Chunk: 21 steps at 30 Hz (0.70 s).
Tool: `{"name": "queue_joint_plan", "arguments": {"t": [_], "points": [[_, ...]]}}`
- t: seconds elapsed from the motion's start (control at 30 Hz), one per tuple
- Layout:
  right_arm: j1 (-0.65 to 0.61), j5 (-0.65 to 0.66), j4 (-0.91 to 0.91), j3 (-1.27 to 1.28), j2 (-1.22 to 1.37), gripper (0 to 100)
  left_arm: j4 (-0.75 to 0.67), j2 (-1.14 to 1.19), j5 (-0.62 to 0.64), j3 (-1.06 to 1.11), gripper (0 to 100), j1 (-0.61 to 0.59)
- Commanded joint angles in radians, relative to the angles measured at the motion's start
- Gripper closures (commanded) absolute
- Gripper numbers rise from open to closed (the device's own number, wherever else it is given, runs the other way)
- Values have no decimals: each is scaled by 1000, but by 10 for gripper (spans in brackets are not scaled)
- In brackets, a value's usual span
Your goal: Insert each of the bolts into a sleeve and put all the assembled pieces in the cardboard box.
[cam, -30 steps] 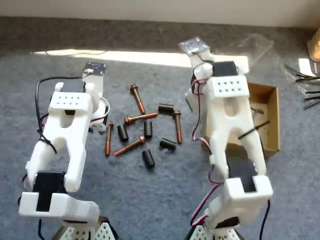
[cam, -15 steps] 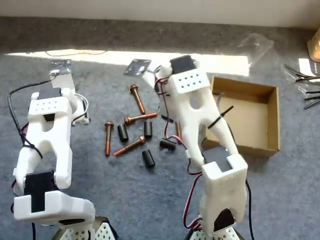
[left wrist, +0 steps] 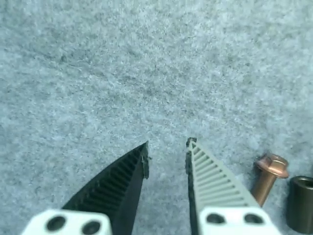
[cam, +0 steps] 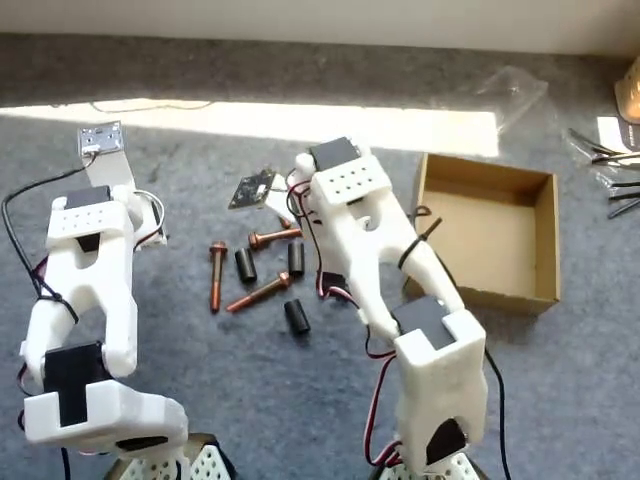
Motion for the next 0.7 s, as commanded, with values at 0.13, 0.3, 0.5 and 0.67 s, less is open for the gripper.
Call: {"name": "queue_joint_plan", "arguments": {"t": [0.13, 0.3, 0.5, 0.67], "points": [[12, -146, 19, 79, -452, 851, -17, -10, 6, -7, 870, -4], [-47, -189, -31, 361, -716, 851, -17, -10, 6, -5, 870, -4], [-50, -236, -466, 820, -943, 851, -14, -10, 5, -5, 870, -4], [-48, -233, -727, 1107, -998, 851, -17, -7, 5, -5, 870, -5]]}}
